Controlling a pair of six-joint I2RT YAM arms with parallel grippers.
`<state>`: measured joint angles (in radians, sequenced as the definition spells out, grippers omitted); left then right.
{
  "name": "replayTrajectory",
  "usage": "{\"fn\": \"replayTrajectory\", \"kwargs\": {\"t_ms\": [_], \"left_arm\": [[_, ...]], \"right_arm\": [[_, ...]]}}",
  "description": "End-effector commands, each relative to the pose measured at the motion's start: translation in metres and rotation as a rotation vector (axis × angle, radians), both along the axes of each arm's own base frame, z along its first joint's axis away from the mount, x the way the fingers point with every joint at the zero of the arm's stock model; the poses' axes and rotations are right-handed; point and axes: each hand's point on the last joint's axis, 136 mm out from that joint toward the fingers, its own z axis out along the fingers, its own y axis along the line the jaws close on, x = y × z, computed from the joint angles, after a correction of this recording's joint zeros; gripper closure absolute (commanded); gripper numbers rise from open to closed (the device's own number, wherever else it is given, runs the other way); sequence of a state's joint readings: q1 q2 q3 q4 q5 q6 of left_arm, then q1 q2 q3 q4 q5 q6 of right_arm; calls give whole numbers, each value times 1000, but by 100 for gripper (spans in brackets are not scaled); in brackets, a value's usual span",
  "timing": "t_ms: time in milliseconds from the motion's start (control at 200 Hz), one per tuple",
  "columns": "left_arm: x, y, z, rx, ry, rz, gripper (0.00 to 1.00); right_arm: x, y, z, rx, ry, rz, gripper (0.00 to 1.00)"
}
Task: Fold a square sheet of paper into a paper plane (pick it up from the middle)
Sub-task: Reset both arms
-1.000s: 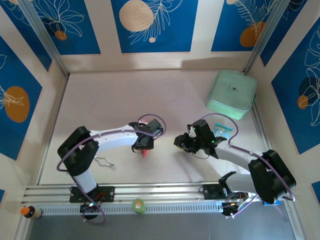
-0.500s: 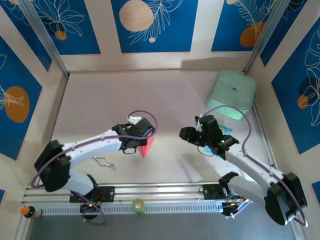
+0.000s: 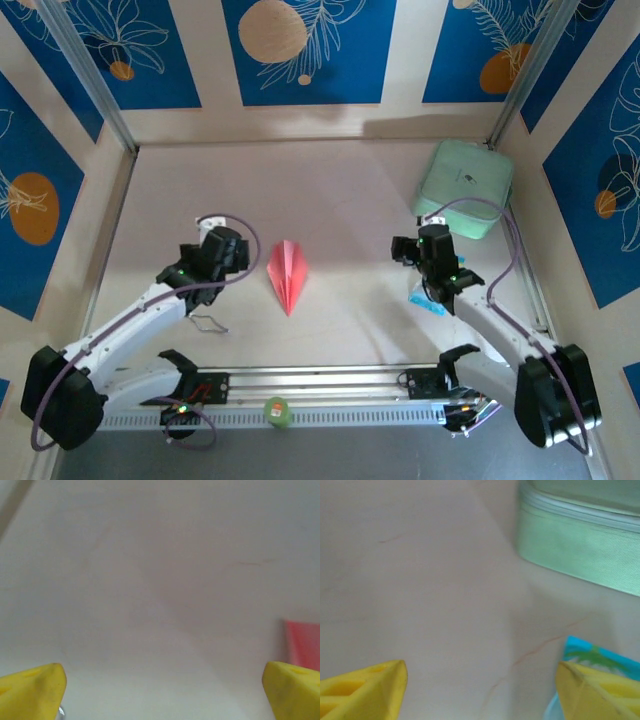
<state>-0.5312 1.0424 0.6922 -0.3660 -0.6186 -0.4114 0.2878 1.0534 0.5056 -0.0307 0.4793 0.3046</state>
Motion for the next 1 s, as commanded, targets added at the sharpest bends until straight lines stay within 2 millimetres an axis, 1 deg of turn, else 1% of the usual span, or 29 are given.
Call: {"fn": "replayTrajectory", "kwargs": {"t_ms": [0,55,85,155,260,285,325,445,520,575,625,665,715,725,745,750,760,850,890,910,920,930,995], "left_arm": [[23,27,6,74,-60,13,0],[31,40,4,108,-87,41,0],[35,46,1,133,-99,39,0],[45,49,-5,148,-129,2,0],[56,54,-23,139,-113,-8,0],[60,54,-27,136,-111,-16,0],[65,51,-32,133,-110,-38,0],[78,51,-44,124,-133,-57,0],[86,52,-47,95,-170,-62,0],[90,51,-51,86,-187,-81,0],[94,51,-50,81,-212,-92,0],[95,50,-50,70,-219,-109,0],[97,50,-49,65,-230,-125,0],[97,50,-49,64,-229,-126,0],[98,49,-48,59,-235,-136,0],[98,49,-48,58,-237,-137,0],[98,49,-49,56,-238,-143,0],[98,48,-51,29,-306,-182,0],[96,47,-59,15,-321,-191,0],[94,46,-67,17,-315,-201,0],[97,46,-61,23,-351,-203,0],[97,46,-61,26,-363,-204,0],[93,51,-66,7,-318,-175,0]], "right_arm": [[34,-6,18,-66,-93,47,22],[44,-4,12,-108,-129,87,23],[48,-3,12,-122,-137,102,23],[56,-3,10,-112,-142,118,22],[64,-12,-9,-105,-145,108,23],[65,-14,-14,-104,-150,104,23],[69,-16,-13,-102,-154,98,22],[78,-12,-2,-50,-271,165,23],[77,-18,-14,-11,-286,156,23],[72,-17,-20,13,-301,178,23],[72,-15,-19,4,-330,185,22],[71,-14,-22,7,-301,192,21],[77,-16,-22,25,-284,193,21],[77,-16,-23,29,-281,190,19],[77,-20,-23,36,-275,177,5],[78,-21,-23,39,-273,171,2],[78,-23,-24,41,-267,160,0],[79,-27,-24,39,-266,138,1],[79,-27,-24,34,-269,133,1],[79,-28,-24,29,-271,126,1],[78,-28,-24,26,-272,122,1],[79,-29,-24,23,-274,119,1],[79,-28,-23,17,-277,117,1]]}}
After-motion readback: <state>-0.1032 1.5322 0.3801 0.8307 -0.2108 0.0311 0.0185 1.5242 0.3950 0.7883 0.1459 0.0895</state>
